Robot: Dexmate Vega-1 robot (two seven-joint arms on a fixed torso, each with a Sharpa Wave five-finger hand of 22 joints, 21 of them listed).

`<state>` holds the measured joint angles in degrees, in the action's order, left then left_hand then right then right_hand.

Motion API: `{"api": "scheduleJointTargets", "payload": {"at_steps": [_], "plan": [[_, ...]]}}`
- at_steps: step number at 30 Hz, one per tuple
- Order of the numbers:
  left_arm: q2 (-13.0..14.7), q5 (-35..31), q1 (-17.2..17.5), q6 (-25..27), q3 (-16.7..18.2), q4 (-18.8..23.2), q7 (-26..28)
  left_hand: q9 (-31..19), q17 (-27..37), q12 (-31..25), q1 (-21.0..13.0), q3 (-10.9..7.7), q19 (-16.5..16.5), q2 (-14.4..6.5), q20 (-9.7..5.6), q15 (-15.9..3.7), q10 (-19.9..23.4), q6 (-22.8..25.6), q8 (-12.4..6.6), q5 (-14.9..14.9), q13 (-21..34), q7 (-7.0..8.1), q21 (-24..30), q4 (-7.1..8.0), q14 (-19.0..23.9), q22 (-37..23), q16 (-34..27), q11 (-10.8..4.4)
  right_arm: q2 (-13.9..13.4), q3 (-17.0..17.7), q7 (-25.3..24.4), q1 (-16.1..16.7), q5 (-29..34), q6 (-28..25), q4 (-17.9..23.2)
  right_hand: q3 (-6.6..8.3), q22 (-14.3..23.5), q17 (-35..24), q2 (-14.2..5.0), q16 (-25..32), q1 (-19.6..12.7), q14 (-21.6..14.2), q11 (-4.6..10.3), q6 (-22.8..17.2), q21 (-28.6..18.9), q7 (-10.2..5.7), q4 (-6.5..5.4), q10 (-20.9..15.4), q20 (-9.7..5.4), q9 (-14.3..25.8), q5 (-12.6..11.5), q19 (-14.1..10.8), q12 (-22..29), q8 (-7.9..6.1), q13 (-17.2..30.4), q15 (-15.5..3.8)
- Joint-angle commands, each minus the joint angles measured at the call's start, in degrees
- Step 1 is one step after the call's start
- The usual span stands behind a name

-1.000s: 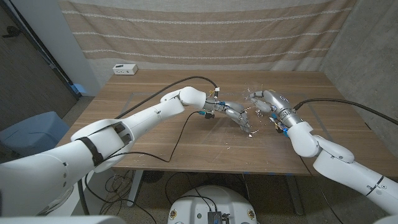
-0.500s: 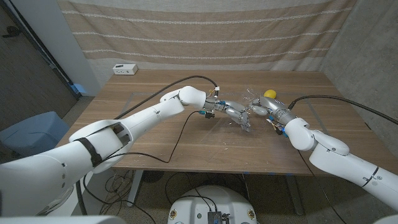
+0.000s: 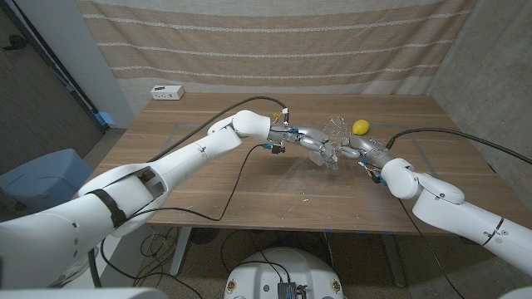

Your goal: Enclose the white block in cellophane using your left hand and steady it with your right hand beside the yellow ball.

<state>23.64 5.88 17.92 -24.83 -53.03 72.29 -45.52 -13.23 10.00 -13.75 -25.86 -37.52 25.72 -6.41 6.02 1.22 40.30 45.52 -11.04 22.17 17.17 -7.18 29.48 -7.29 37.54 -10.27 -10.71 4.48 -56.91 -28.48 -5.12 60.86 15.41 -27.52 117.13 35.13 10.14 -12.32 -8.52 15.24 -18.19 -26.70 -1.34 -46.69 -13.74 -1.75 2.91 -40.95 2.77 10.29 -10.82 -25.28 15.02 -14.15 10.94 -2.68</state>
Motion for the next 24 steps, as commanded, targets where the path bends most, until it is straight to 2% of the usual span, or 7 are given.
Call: {"api": "scheduleJointTargets", "payload": {"at_steps": [1, 2, 6, 9, 14, 19, 24], "plan": [[9.23, -4.92, 4.09, 5.02, 5.39, 14.79, 7.34, 0.13, 0.01, -0.15, -1.83, -1.0, 0.73, -0.55, -0.24, -1.07, 0.65, -0.04, -0.46, 0.05, 0.39, 0.81, -0.25, -2.4, 0.38, -0.2, -0.43, -1.22, -0.78, -1.64, -0.23, -0.85, -1.53, -1.54, -0.7, 0.22, 0.16, 0.1, 0.81, -0.26, -0.7, -0.6, -0.12, -0.3, 0.1, 0.15, 0.91, -0.6, 0.28, 0.06, -0.38, -0.5, -0.44, 0.55, 0.04, -0.47], [10.47, -7.49, 4.79, 5.79, 5.96, 16.77, 9.52, 0.34, 0.04, -0.03, -3.8, -1.22, 0.89, -0.3, -0.3, -1.64, 0.5, -1.56, 0.05, -0.17, 0.43, 2.88, -0.41, -3.51, 0.42, -0.23, -0.53, -1.59, -0.75, -1.78, -0.15, -0.96, -1.63, -1.87, -0.68, 0.3, 0.16, 0.19, 0.87, -0.33, -0.97, -0.58, -0.08, -0.27, 0.12, 0.12, 1.25, -0.52, 0.31, 0.06, -0.42, -0.53, -0.55, 0.64, 0.04, -0.51], [14.54, -15.42, 7.07, 8.45, 7.86, 22.63, 15.34, 0.96, 0.31, 1.29, -8.68, -0.77, 0.95, 0.1, -0.51, -3.38, -2.46, -8.2, 1.24, -1.12, 0.28, 6.49, -0.8, -3.64, -0.24, -0.34, -0.66, -4.05, -0.7, -2.24, -0.37, -1.15, -1.88, -2.56, -0.62, 0.26, 0.15, 0.26, 0.97, -0.48, -1.46, -0.39, -0.41, 0.35, 0.2, 0.54, 1.99, 0.19, 0.35, 0.07, -0.44, -0.66, -1.11, 1.15, 0.05, -0.34], [17.44, -23.68, 9.7, 8.4, 9.64, 26.64, 22.36, 1.66, 0.52, 2.3, -13.09, 1.3, -0.79, 1.23, -1.17, -4.92, -6.81, -17.3, 1.47, -2.67, 0.14, 10.05, -1.91, -3.45, -4.8, -0.37, -0.09, -5.24, -0.58, -2.56, -0.86, -1.1, -1.89, -3.07, -0.29, 0.21, 0.15, 0.26, 0.99, -0.52, -1.65, -0.32, -0.32, 0.78, 0.22, 0.43, 2.27, 0.41, 0.38, 0.07, -0.43, -0.74, -1.3, 1.42, 0.05, -0.24], [21.89, -47.35, 14.9, 8.97, 11.83, 31.92, 40.41, 2.36, 0.34, 2.9, -18.78, 5.81, -4.91, 4.28, -2.08, -6.01, -15.86, -30.0, 1.11, -5.74, -0.54, 15.5, -4.54, -3.07, -13.45, -0.39, 0.44, -7.64, -0.24, -3.04, -1.67, -1.03, -1.86, -4.14, 0.39, 0.13, 0.15, 0.25, 1.0, -0.6, -1.89, -0.15, -0.4, 1.1, 0.28, 0.44, 2.64, 0.6, 0.42, 0.09, -0.43, -0.78, -1.54, 1.69, 0.06, -0.19], [23.96, -58.12, 16.72, 9.02, 12.14, 32.47, 47.87, 2.62, 0.19, 3.27, -23.36, 8.16, -10.35, 5.38, -3.75, -6.61, -26.67, -41.89, 1.2, -8.74, -1.91, 19.27, -7.96, -2.85, -23.36, -0.38, 0.72, -9.5, 0.14, -3.47, -1.98, -1.2, -2.31, -4.85, 0.43, 0.02, 0.15, 0.19, 0.97, -0.59, -1.89, -0.11, -0.53, 1.17, 0.31, 0.43, 2.69, 0.62, 0.41, 0.09, -0.4, -0.81, -1.62, 1.78, 0.07, -0.19], [25.84, -68.91, 17.82, 9.86, 11.77, 33.31, 55.52, 2.67, -0.01, 3.0, -26.27, 9.15, -13.31, 6.06, -4.66, -6.53, -32.32, -48.11, 1.07, -10.0, -3.04, 19.75, -10.17, -2.71, -29.63, -0.36, 0.87, -11.76, 0.36, -4.16, -1.99, -1.75, -2.29, -5.41, 0.47, -0.18, 0.15, 0.07, 0.9, -0.58, -1.79, -0.01, -0.54, 1.3, 0.36, 0.44, 2.68, 0.78, 0.41, 0.11, -0.37, -0.81, -1.8, 1.92, 0.08, -0.1]]}}
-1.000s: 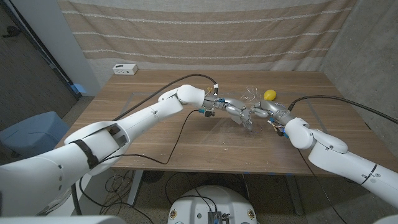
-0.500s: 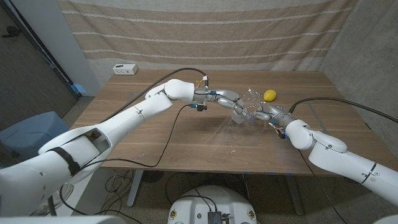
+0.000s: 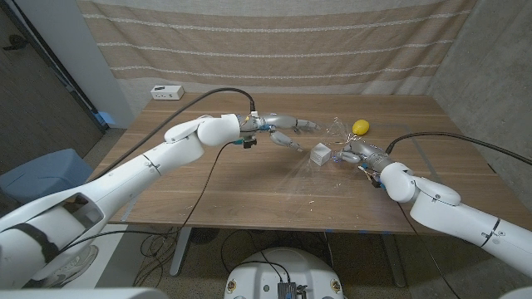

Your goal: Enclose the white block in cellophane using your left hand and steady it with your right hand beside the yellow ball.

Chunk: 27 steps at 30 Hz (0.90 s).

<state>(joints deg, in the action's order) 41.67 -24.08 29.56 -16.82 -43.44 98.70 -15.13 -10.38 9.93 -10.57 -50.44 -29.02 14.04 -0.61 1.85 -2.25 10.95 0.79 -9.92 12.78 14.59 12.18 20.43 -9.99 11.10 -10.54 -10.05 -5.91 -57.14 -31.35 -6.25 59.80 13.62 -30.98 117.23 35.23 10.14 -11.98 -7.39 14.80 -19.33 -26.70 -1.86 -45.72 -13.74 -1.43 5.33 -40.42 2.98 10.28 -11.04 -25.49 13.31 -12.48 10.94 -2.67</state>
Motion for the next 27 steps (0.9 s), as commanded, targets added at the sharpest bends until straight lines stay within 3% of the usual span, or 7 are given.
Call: {"api": "scheduleJointTargets", "payload": {"at_steps": [1, 6, 10, 14, 22, 27], "plan": [[8.14, -40.09, 6.11, 1.78, 2.1, 7.13, 25.39, -0.17, 0.05, -0.15, -1.81, 0.7, -1.82, 0.28, -0.48, -3.06, -3.36, -3.63, -0.07, -0.69, -0.52, 0.4, -1.25, -0.01, -3.45, -0.09, 0.2, -1.2, 0.65, -1.46, -0.87, -0.83, -0.42, -2.03, 0.33, -0.32, 0.15, -0.29, -0.24, -0.13, -0.63, -0.01, -0.01, 0.37, 0.37, 0.1, 0.25, 0.28, 0.21, 0.11, -0.14, -0.6, -0.12, 0.28, 0.07, -0.08], [9.67, -42.65, 5.5, 0.51, 1.94, 8.6, 23.21, -0.2, 0.06, -0.47, -0.9, 1.79, -1.48, 1.27, -0.66, -3.46, -3.73, -3.21, -0.58, -1.66, -0.75, 0.29, -1.41, 0.55, -3.6, -0.06, -0.13, -0.95, 1.01, -2.2, -0.72, -1.54, -0.36, -2.43, 0.11, -0.52, 0.15, -0.41, -0.36, -0.18, -0.53, 0.26, -0.07, 0.59, 0.46, 0.08, 0.22, 0.41, 0.19, 0.12, -0.11, -0.52, -0.29, 0.46, 0.08, 0.0], [10.9, -44.27, 5.3, -1.22, 1.89, 9.73, 22.55, -0.24, 0.24, -1.03, 4.46, 5.86, -1.1, 4.79, -1.0, -3.57, -4.32, -2.56, -0.92, -2.25, -1.2, 0.21, -2.06, 2.42, -3.93, -0.02, -0.47, -0.68, 1.38, -2.73, -0.6, -2.01, -0.44, -2.69, -0.15, -0.64, 0.15, -0.46, -0.39, -0.18, -0.51, 0.3, 0.01, 0.61, 0.51, 0.11, 0.27, 0.49, 0.21, 0.13, -0.09, -0.5, -0.39, 0.52, 0.09, 0.04], [11.76, -46.39, 5.47, -2.41, 1.95, 10.35, 23.96, -0.25, 0.3, -1.05, 7.19, 8.04, -1.59, 6.68, -0.56, -3.17, -5.19, -2.8, -0.82, -1.58, -1.4, 0.24, -2.73, 3.18, -4.96, -0.04, -0.32, -0.18, 1.69, -3.13, -0.37, -2.44, -0.75, -2.81, -0.5, -0.81, 0.16, -0.55, -0.48, -0.16, -0.38, 0.32, -0.03, 0.83, 0.55, 0.1, 0.2, 0.62, 0.21, 0.14, -0.07, -0.53, -0.54, 0.67, 0.1, 0.02], [12.77, -51.63, 5.79, -3.94, 1.12, 10.61, 28.24, -0.26, 0.28, -1.0, 7.73, 8.94, -1.94, 7.45, -0.22, -2.54, -5.88, -3.24, -0.72, -0.97, -1.52, 0.35, -3.18, 3.16, -5.73, -0.05, -0.21, -0.03, 2.17, -3.75, -0.34, -3.16, -1.1, -3.14, -1.01, -1.12, 0.16, -0.72, -0.64, -0.1, -0.01, 0.33, -0.02, 0.9, 0.61, 0.18, -0.07, 0.62, 0.18, 0.16, -0.03, -0.57, -0.68, 0.78, 0.12, 0.08], [13.68, -55.88, 5.98, -3.7, 0.62, 11.99, 29.14, -0.3, 0.27, -0.9, 7.59, 9.78, -2.98, 8.22, 0.76, -1.71, -6.93, -3.32, -0.82, -0.21, -1.64, 0.37, -3.96, 2.87, -6.75, -0.07, -0.12, 0.76, 2.37, -4.39, 0.02, -3.86, -1.01, -3.12, -1.36, -1.21, 0.17, -0.76, -0.74, -0.12, 0.2, 0.34, -0.01, 0.86, 0.64, 0.14, -0.24, 0.65, 0.18, 0.17, -0.02, -0.58, -0.75, 0.8, 0.13, 0.09]]}}
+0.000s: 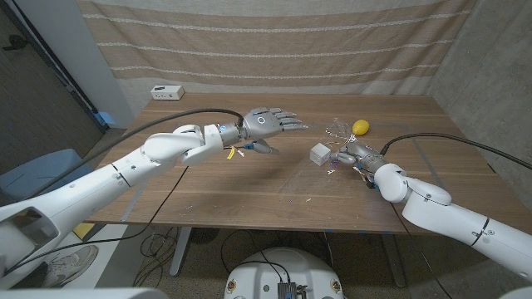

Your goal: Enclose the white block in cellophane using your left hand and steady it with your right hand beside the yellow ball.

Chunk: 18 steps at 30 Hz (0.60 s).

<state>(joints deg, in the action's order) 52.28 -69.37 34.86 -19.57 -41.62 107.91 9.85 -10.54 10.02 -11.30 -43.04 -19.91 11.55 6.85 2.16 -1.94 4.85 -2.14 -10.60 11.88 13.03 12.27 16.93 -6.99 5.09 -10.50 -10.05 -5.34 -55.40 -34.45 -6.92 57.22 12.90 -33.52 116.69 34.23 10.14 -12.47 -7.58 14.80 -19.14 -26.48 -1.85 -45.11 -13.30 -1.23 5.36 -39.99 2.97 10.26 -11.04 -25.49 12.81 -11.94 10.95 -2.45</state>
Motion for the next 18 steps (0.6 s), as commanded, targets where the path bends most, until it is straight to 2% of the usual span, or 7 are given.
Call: {"api": "scheduleJointTargets", "payload": {"at_steps": [1, 7, 12, 16, 17, 18], "plan": [[3.12, -11.63, 0.68, -0.81, -1.41, 2.74, 4.96, -0.14, 0.18, -0.18, 0.16, 0.74, -0.49, 0.84, 0.44, -2.02, -0.88, -0.42, -0.15, 0.75, -0.1, 0.28, -0.49, -0.16, -0.78, -0.11, -0.14, 0.16, 0.72, -1.41, 0.72, -1.43, -0.28, -0.58, -0.94, -0.24, 0.17, -0.27, -0.55, -0.13, 0.07, 0.13, -0.01, 0.23, 0.21, -0.05, -0.31, 0.23, 0.19, 0.19, -0.02, -0.6, -0.28, 0.27, 0.13, -0.1], [2.93, -13.13, -0.23, -2.71, -2.9, 1.34, 7.01, -0.21, 0.18, -0.4, -0.53, 1.28, -0.57, 1.22, 0.59, -1.15, -1.07, 0.08, -0.46, 1.4, -0.18, 0.25, -0.86, -0.55, -1.63, -0.12, -0.12, 0.45, 0.97, -1.69, 0.9, -1.96, -0.54, -0.46, -1.44, -0.31, 0.17, -0.28, -0.63, -0.14, 0.21, 0.08, 0.0, 0.19, 0.25, -0.04, -0.4, 0.13, 0.19, 0.2, -0.03, -0.6, -0.32, 0.3, 0.13, -0.05], [2.75, -16.26, -0.98, -3.23, -4.78, -0.38, 8.96, -0.38, 0.17, -1.12, -1.18, 1.91, -0.42, 1.06, 0.23, -1.39, 0.01, 3.76, -1.73, 2.2, -0.3, 0.09, -1.28, -0.68, -1.75, -0.12, -0.37, -0.06, 0.94, -2.0, 1.17, -2.36, -0.52, -0.68, -1.72, -0.39, 0.17, -0.32, -0.7, -0.13, 0.29, 0.07, 0.07, 0.11, 0.27, -0.04, -0.46, -0.07, 0.18, 0.2, -0.03, -0.61, -0.29, 0.3, 0.14, -0.09], [2.98, -20.71, -1.08, -0.32, -5.7, -0.61, 10.62, -0.41, 0.14, -1.48, -2.37, 2.06, -0.14, 0.68, -0.24, -2.66, 0.71, 5.55, -2.11, 2.84, -0.41, 0.3, -1.56, -1.04, -1.53, -0.1, -0.55, -1.57, 0.89, -2.13, 1.34, -2.61, -0.62, -0.61, -1.99, -0.41, 0.17, -0.31, -0.71, -0.14, 0.32, 0.0, 0.18, -0.13, 0.3, -0.09, -0.46, -0.09, 0.17, 0.2, -0.04, -0.62, -0.33, 0.23, 0.15, -0.11], [3.06, -23.06, -1.04, 1.5, -5.86, -0.42, 10.74, -0.42, 0.11, -1.58, -3.25, 1.98, -0.07, 0.38, -0.28, -3.48, 0.95, 5.93, -2.12, 3.16, -0.47, 0.36, -1.73, -1.31, -1.57, -0.09, -0.54, -2.66, 0.93, -2.07, 1.32, -2.64, -0.77, -0.52, -2.11, -0.43, 0.17, -0.31, -0.72, -0.12, 0.34, -0.05, 0.19, -0.17, 0.31, -0.08, -0.47, -0.1, 0.18, 0.2, -0.04, -0.62, -0.34, 0.22, 0.15, -0.14], [3.07, -23.77, -1.17, 2.1, -6.01, -0.39, 10.45, -0.42, 0.1, -1.6, -3.47, 1.98, -0.07, 0.33, -0.26, -3.56, 1.01, 5.92, -2.07, 3.24, -0.48, 0.37, -1.78, -1.38, -1.64, -0.09, -0.51, -2.97, 0.91, -2.11, 1.2, -2.65, -0.71, -0.33, -2.19, -0.45, 0.17, -0.32, -0.73, -0.12, 0.36, -0.05, 0.16, -0.18, 0.31, -0.09, -0.48, -0.13, 0.19, 0.2, -0.04, -0.62, -0.34, 0.22, 0.15, -0.13]]}}
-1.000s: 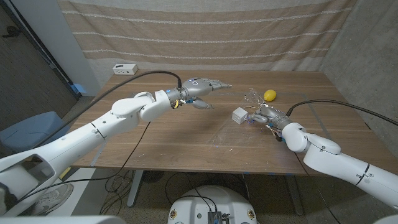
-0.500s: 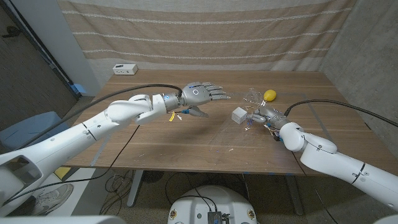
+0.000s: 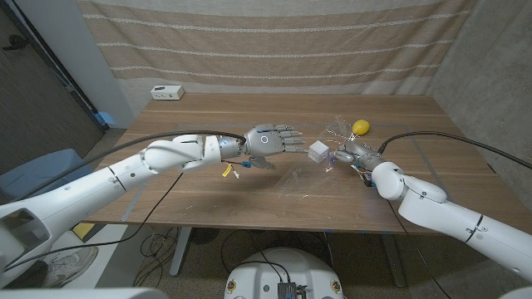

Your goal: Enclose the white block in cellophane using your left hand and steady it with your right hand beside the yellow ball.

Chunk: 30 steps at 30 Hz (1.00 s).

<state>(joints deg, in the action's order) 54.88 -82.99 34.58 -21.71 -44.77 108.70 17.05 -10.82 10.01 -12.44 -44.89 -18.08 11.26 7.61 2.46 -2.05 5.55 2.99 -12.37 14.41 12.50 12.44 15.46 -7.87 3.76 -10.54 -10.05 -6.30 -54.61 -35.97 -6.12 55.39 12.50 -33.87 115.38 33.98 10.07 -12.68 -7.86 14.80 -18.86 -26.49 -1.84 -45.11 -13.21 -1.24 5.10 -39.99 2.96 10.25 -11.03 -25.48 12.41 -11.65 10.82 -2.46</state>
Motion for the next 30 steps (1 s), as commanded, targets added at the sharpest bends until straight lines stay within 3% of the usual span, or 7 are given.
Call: {"api": "scheduleJointTargets", "payload": {"at_steps": [1, 4, 8, 13, 18, 24, 30], "plan": [[0.5, -10.76, -1.12, 4.55, -3.08, -1.17, 2.94, -0.13, 0.1, -0.44, -1.8, 0.15, 0.22, -0.47, -0.5, -3.42, 0.27, 0.72, -0.24, 0.77, 0.03, 0.21, -0.34, -0.54, -0.33, -0.05, -0.51, -2.15, 0.09, -0.6, 0.34, -0.85, -0.3, 0.24, -0.96, -0.2, 0.25, -0.12, -0.47, -0.13, 0.09, -0.04, 0.15, -0.18, 0.23, -0.09, -0.23, -0.14, 0.18, 0.22, -0.04, -0.63, 0.06, -0.06, 0.28, -0.09], [0.36, -11.79, -1.62, 4.97, -3.79, -1.05, 1.47, -0.12, 0.07, -0.42, -2.34, 0.22, 0.25, -0.55, 0.18, -3.06, 0.21, 0.47, -0.01, 0.94, 0.0, 0.2, -0.49, -0.66, -0.55, -0.04, -0.43, -1.68, 0.24, -0.62, 0.41, -1.03, -0.49, 0.4, -1.21, -0.23, 0.25, -0.14, -0.55, -0.13, 0.12, -0.04, 0.11, -0.24, 0.25, -0.03, -0.27, -0.2, 0.17, 0.22, -0.05, -0.63, 0.05, -0.06, 0.28, -0.1], [-0.32, -11.6, -2.41, 4.45, -4.96, -2.27, 1.46, -0.2, 0.02, -1.14, -3.19, 0.86, 1.24, -0.49, -0.09, -3.58, 2.0, 3.07, -0.6, 1.37, -0.1, 0.0, -0.56, -0.59, 0.37, -0.04, -0.77, -2.94, 0.32, -0.62, 0.46, -1.18, -0.68, 0.64, -1.45, -0.27, 0.25, -0.15, -0.58, -0.14, 0.13, 0.0, 0.07, -0.21, 0.26, -0.07, -0.25, -0.2, 0.15, 0.22, -0.05, -0.65, 0.01, -0.02, 0.29, -0.11], [-1.68, -9.47, -3.85, 2.89, -6.38, -5.42, 3.0, -0.23, 0.0, -1.71, -3.6, 1.63, 2.13, -0.53, -0.7, -3.95, 3.69, 6.08, -1.17, 1.74, -0.2, 0.06, -0.67, -0.33, 1.53, -0.06, -0.99, -3.15, 0.31, -0.58, 0.53, -1.33, -0.84, 0.51, -1.48, -0.3, 0.25, -0.14, -0.58, -0.17, 0.16, -0.02, 0.04, -0.25, 0.28, -0.06, -0.24, -0.31, 0.17, 0.22, -0.06, -0.69, 0.0, -0.01, 0.29, -0.06], [-3.57, -6.11, -4.94, 2.1, -7.56, -10.02, 8.18, -0.26, -0.01, -2.77, -4.46, 2.08, 3.68, -2.31, -1.33, -4.79, 7.25, 11.6, -2.2, 2.25, -0.32, 0.12, -0.75, 0.19, 4.66, -0.13, -1.6, -2.5, 0.33, -0.66, 0.74, -1.65, -0.94, 0.54, -1.69, -0.24, 0.25, -0.02, -0.5, -0.27, 0.12, -0.09, 0.04, -0.35, 0.31, 0.01, -0.14, -0.32, 0.16, 0.22, -0.09, -0.71, -0.06, -0.01, 0.3, -0.09], [-6.09, -2.79, -5.24, 2.95, -9.27, -16.21, 17.98, -0.17, -0.02, -3.73, -6.51, 1.96, 5.25, -3.99, -1.72, -5.94, 11.06, 14.85, -2.26, 2.16, -0.32, 0.22, -0.71, -0.16, 8.14, -0.18, -2.05, -3.78, 0.57, -0.62, 0.77, -1.98, -1.29, 0.82, -2.22, -0.1, 0.25, 0.14, -0.45, -0.41, 0.02, -0.15, 0.13, -0.38, 0.34, -0.02, 0.03, -0.28, 0.18, 0.22, -0.16, -0.74, -0.15, 0.03, 0.31, -0.1], [-8.47, 0.61, -5.58, 3.8, -11.14, -21.3, 25.13, -0.09, 0.01, -4.0, -7.13, 2.53, 6.29, -3.96, -2.31, -7.27, 12.73, 15.39, -1.64, 1.85, -0.19, 0.26, -0.65, -0.29, 10.84, -0.22, -2.41, -4.56, 0.7, -0.69, 1.06, -2.56, -1.47, 1.02, -2.76, -0.06, 0.25, 0.21, -0.4, -0.49, 0.02, -0.19, 0.14, -0.38, 0.36, -0.04, 0.09, -0.32, 0.19, 0.23, -0.18, -0.77, -0.19, 0.06, 0.31, -0.13]]}}
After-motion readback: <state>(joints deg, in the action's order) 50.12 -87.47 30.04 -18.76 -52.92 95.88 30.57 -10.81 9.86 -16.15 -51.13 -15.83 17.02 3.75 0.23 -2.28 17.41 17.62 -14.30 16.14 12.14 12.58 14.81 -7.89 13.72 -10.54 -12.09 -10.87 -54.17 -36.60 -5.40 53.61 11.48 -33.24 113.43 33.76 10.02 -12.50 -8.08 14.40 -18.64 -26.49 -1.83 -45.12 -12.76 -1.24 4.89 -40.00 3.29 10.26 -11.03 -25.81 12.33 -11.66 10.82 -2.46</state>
